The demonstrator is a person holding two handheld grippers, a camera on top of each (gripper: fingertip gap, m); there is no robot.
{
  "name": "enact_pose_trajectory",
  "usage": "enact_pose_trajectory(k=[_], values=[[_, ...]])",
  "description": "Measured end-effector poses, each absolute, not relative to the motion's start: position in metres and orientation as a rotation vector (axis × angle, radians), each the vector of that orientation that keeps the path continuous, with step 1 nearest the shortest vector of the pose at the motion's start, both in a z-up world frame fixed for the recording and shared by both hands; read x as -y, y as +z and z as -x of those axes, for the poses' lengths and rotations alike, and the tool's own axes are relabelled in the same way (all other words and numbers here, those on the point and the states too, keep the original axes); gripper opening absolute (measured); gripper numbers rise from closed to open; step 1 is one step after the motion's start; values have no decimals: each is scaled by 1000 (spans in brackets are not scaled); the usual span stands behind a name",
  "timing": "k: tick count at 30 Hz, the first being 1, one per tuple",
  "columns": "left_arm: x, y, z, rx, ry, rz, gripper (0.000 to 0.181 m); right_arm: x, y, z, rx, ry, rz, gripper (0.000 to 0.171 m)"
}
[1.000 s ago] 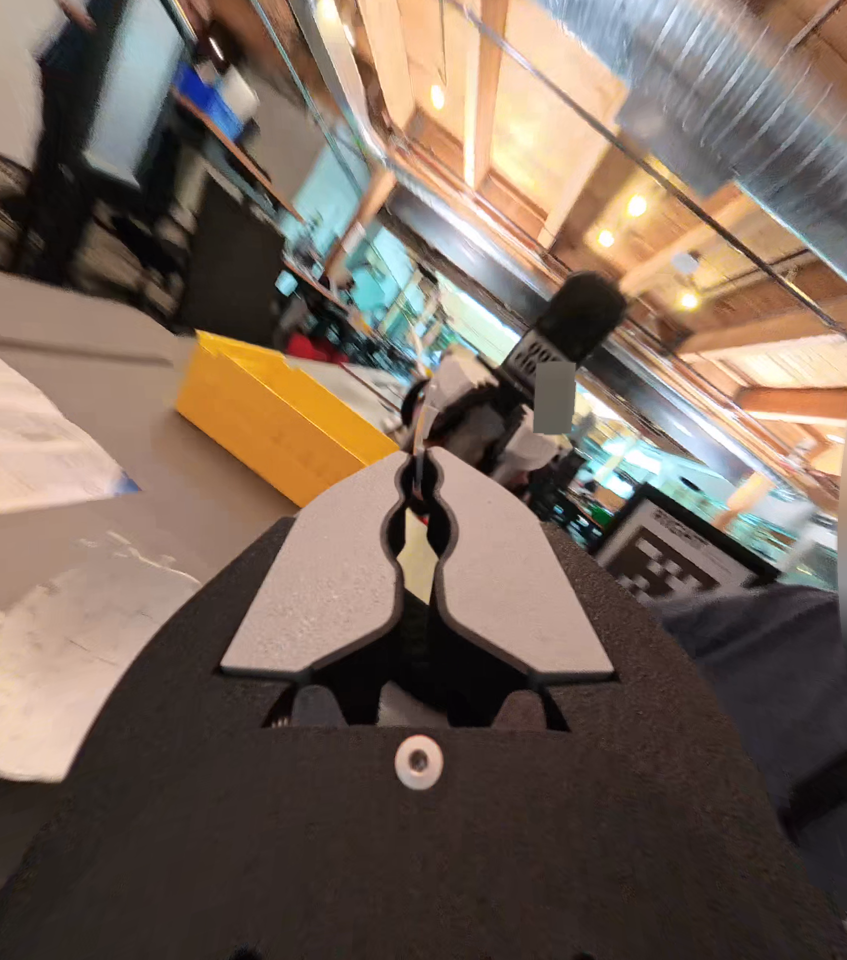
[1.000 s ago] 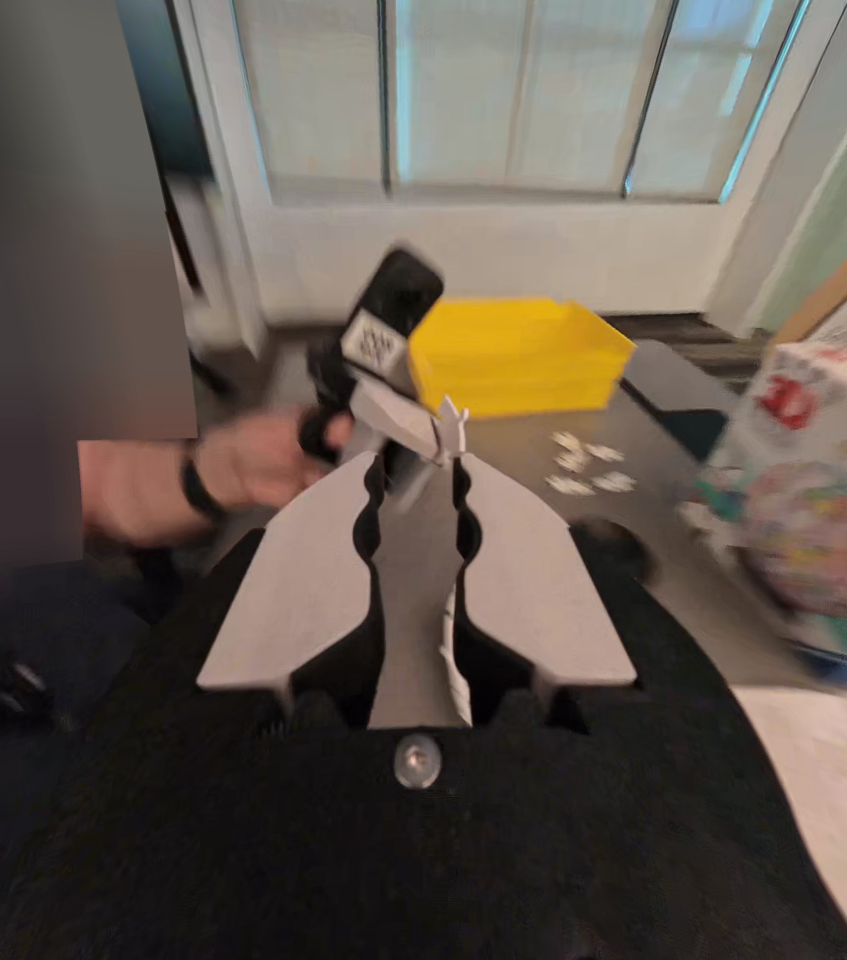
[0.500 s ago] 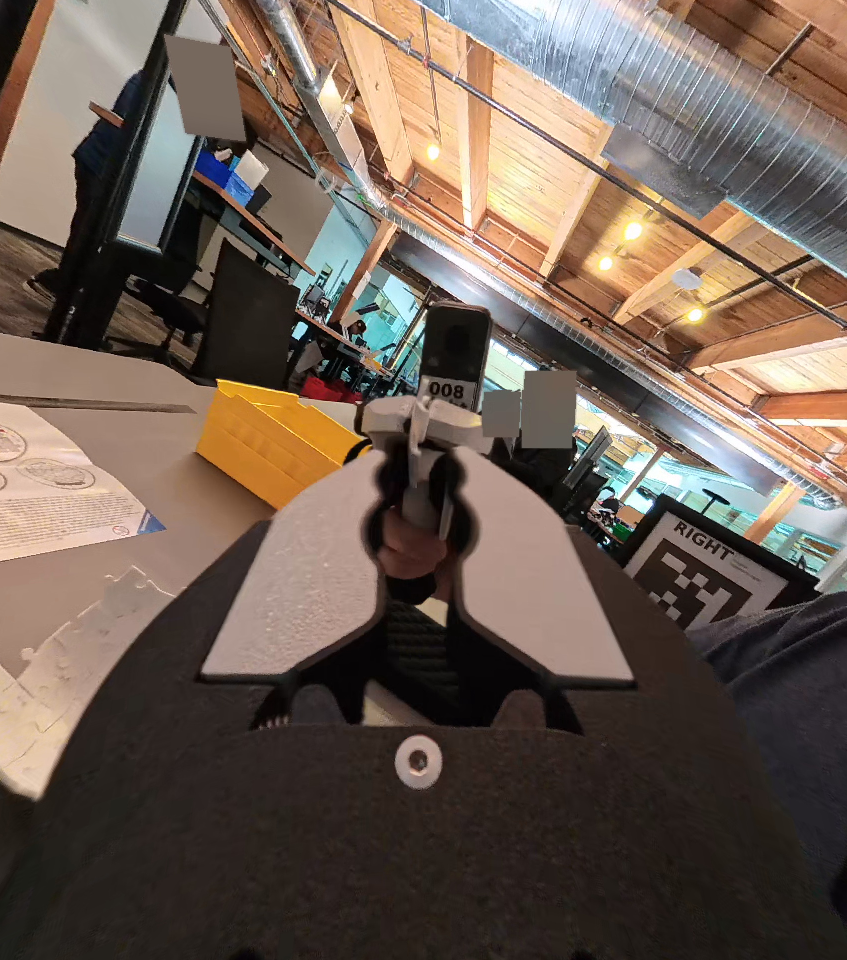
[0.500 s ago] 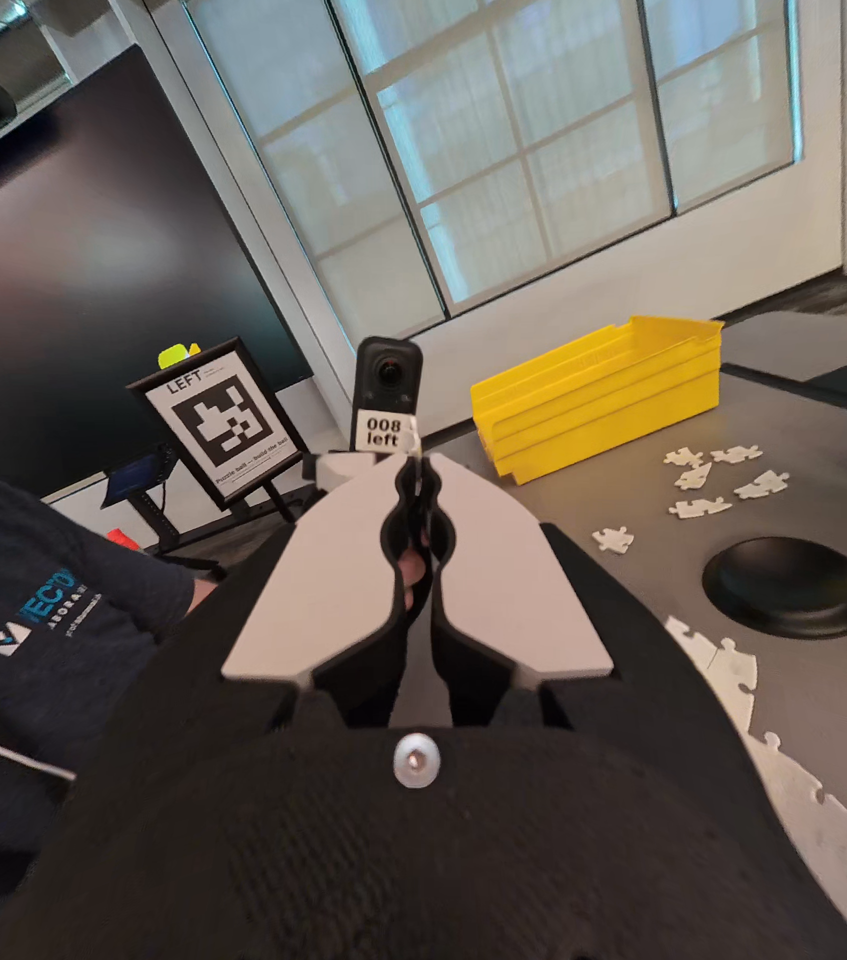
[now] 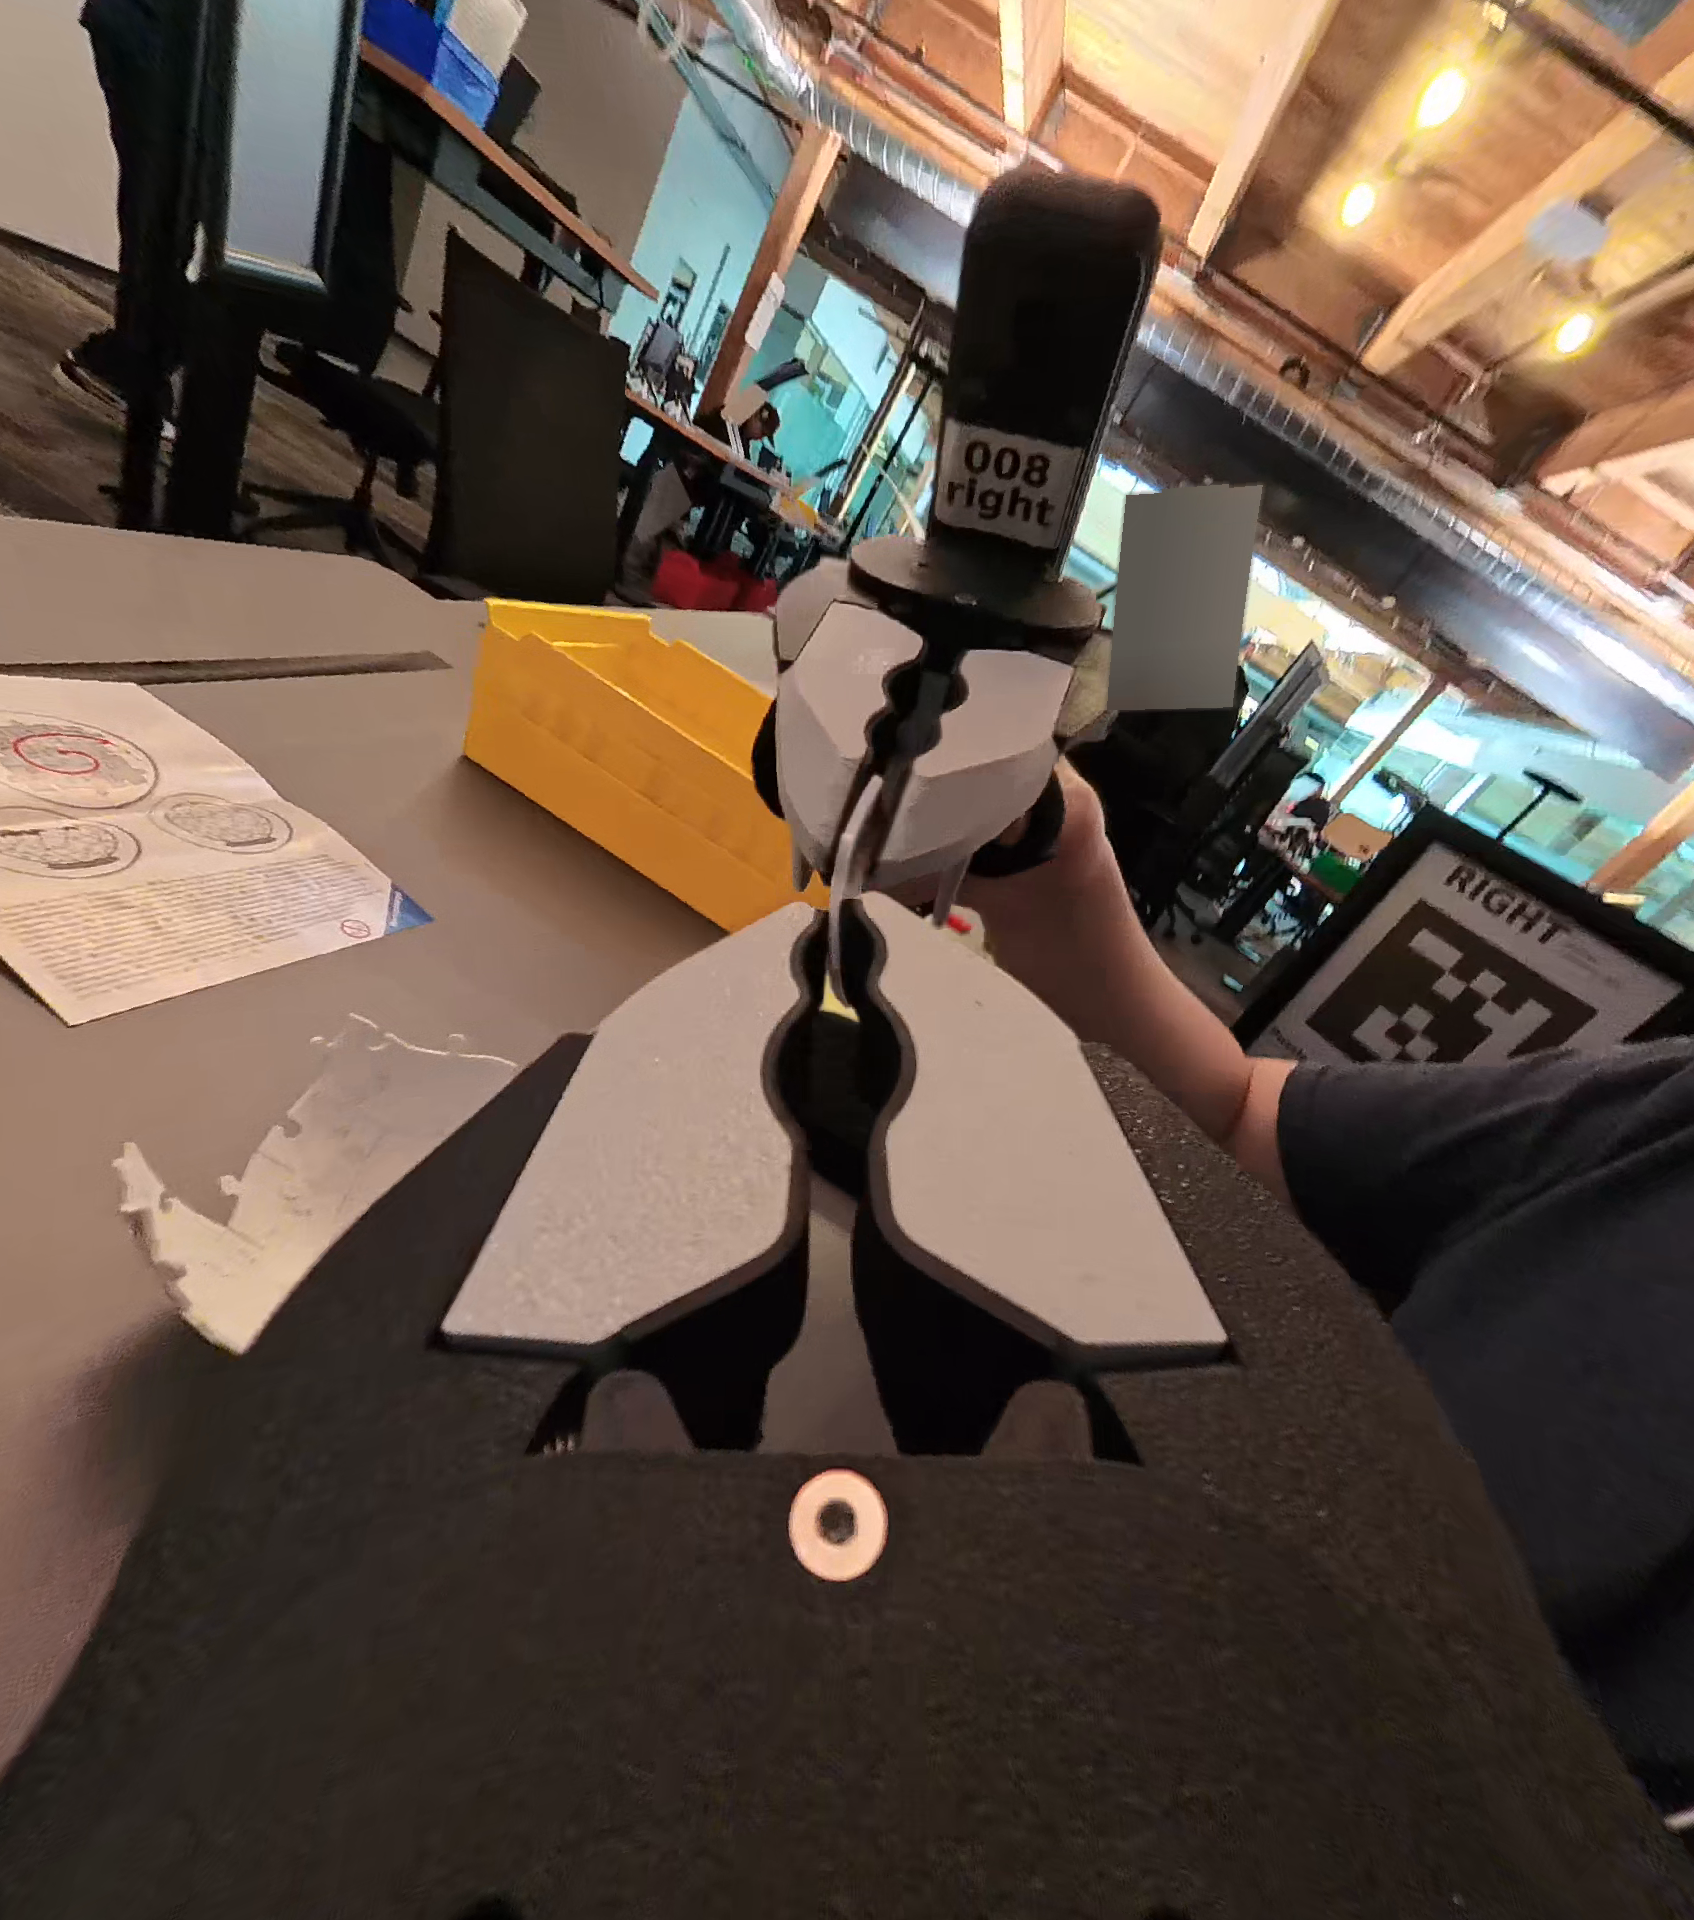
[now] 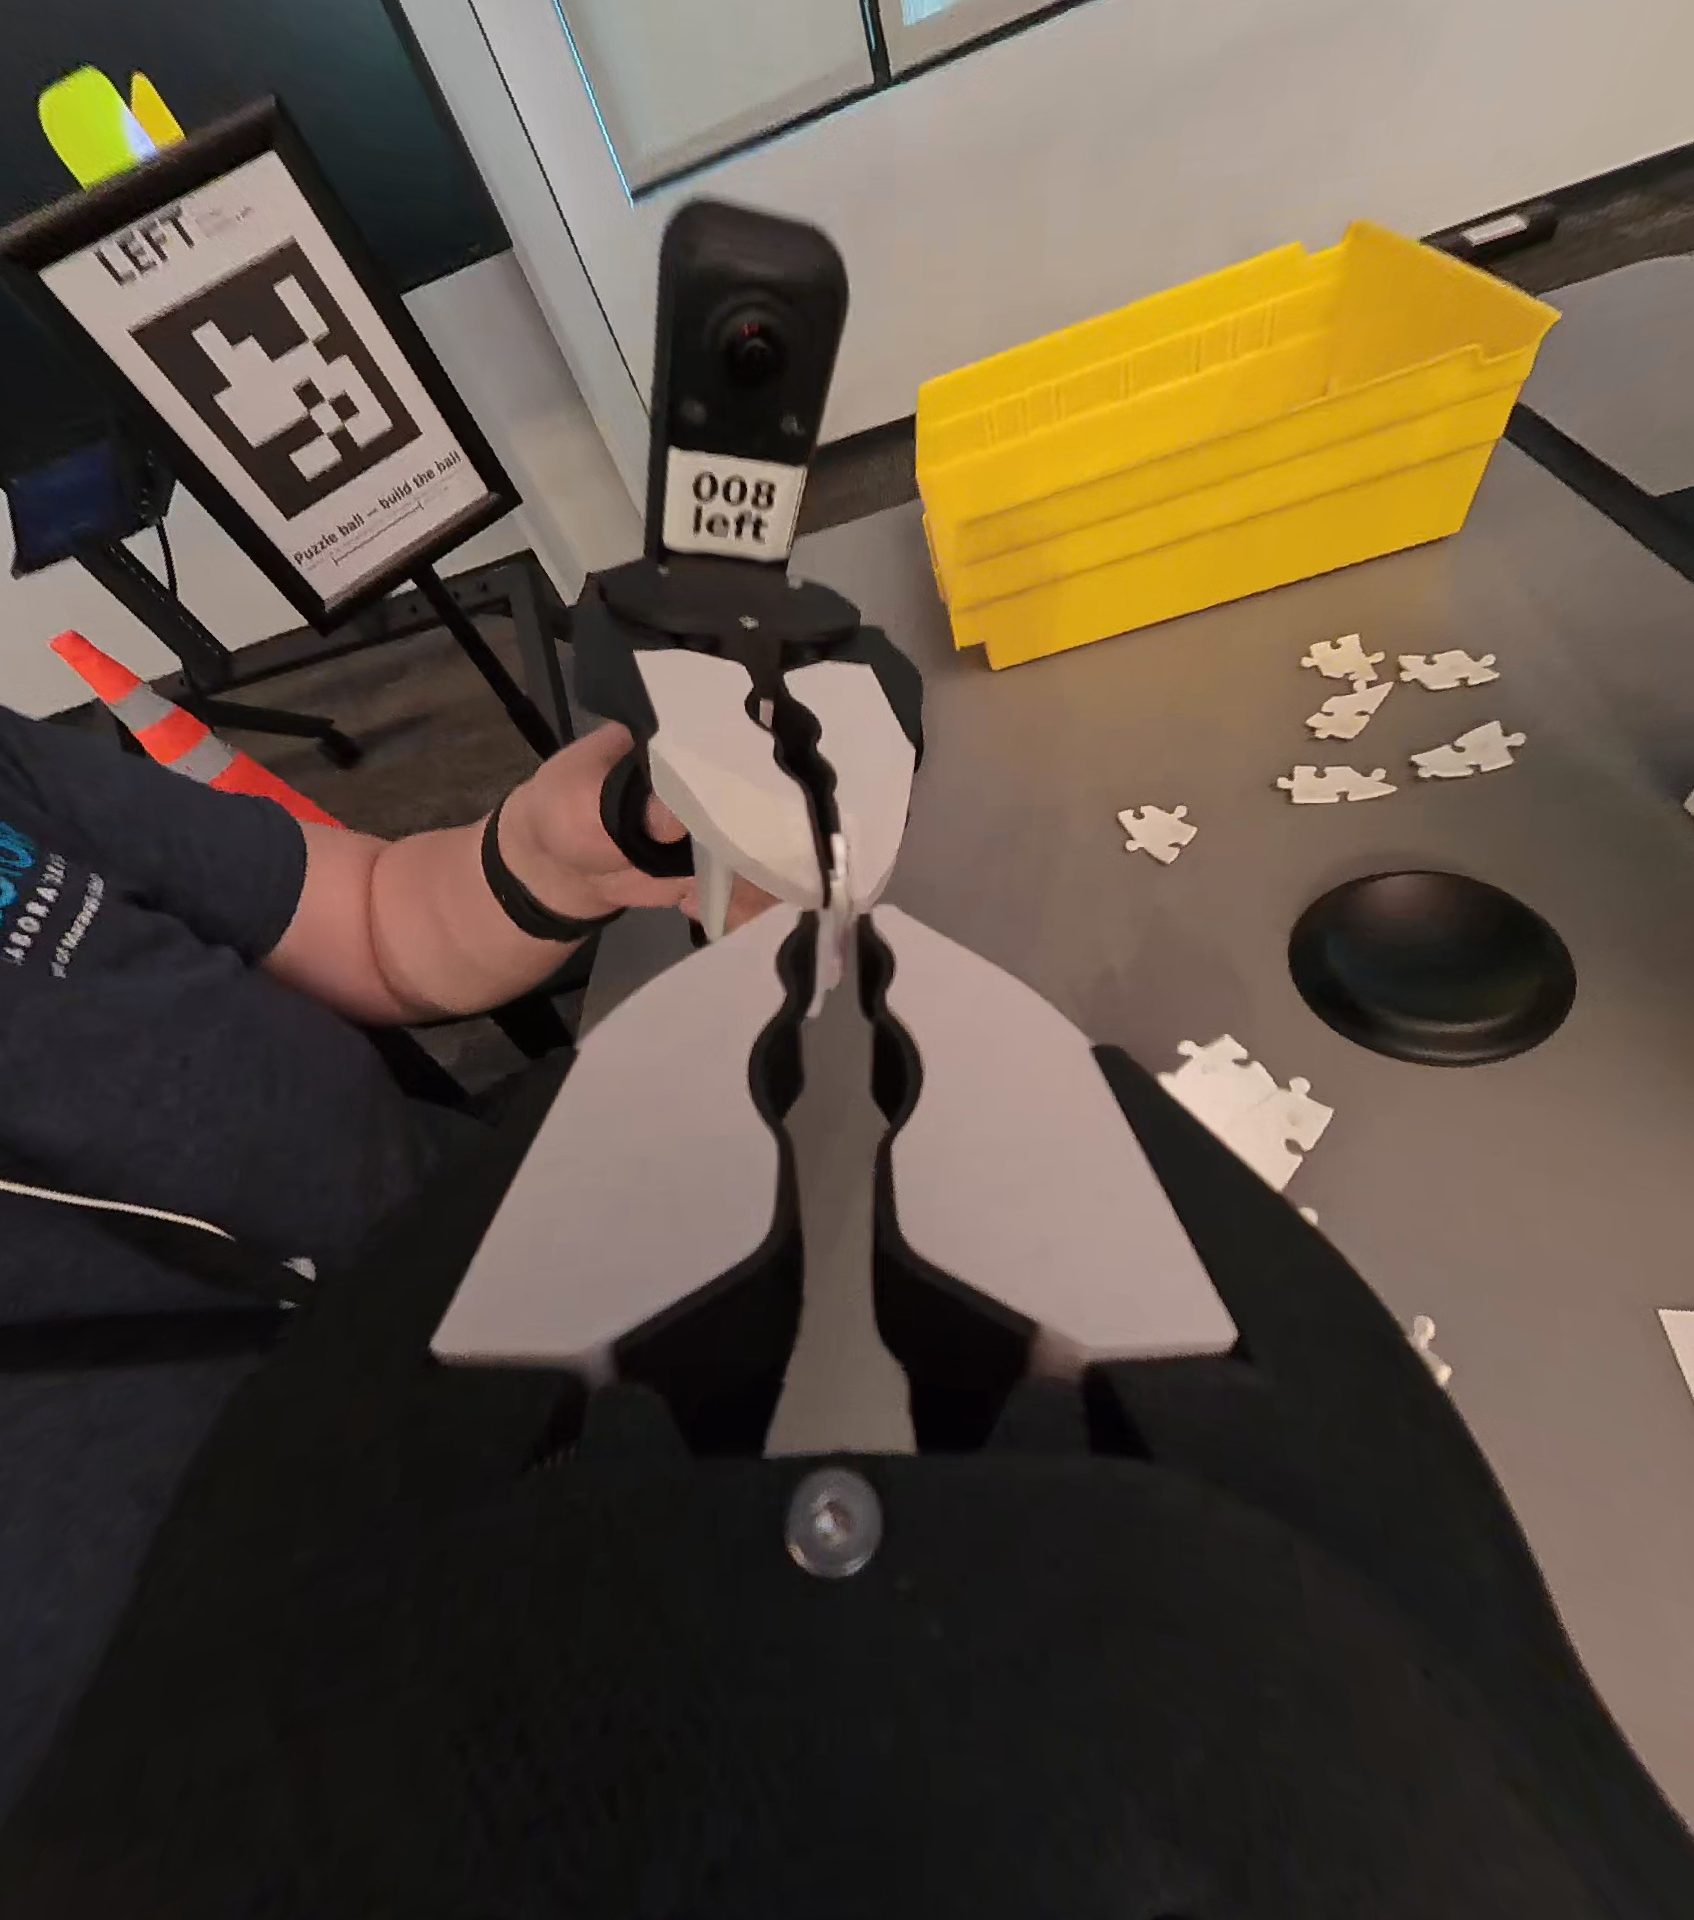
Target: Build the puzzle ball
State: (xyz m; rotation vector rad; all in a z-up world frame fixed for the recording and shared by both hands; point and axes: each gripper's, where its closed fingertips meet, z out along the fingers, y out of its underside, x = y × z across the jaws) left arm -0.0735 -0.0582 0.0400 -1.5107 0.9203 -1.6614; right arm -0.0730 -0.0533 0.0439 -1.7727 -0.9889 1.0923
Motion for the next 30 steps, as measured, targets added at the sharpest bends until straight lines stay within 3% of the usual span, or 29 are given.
enact_pose_trajectory(k=[5, 7, 9, 10, 12, 13, 19, 30], values=[[53, 40, 75, -863, -1684, 1515, 2, 45, 50, 74, 943, 1119, 1760, 15], [53, 41, 75, -869, -1672, 1506, 2, 46, 45, 76, 977, 1105, 1776, 3], [52, 39, 75, -874, -1667, 1515, 2, 45, 42, 76, 1005, 1089, 1784, 3], [50, 38, 76, -859, -1670, 1527, 11, 42, 38, 73, 1017, 1063, 1804, 3], [42, 23, 80, -844, -1584, 1612, 66, 26, 30, 58, 1022, 974, 1828, 3], [40, 7, 86, -877, -1475, 1663, 78, 18, 24, 48, 1020, 977, 1848, 3], [55, -90, 103, -1010, -926, 1882, 108, -34, -42, 1, 1008, 1063, 2016, 3], [30, -137, 75, -1074, -572, 1990, 115, -62, -69, 26, 1190, 1190, 1972, 3]])
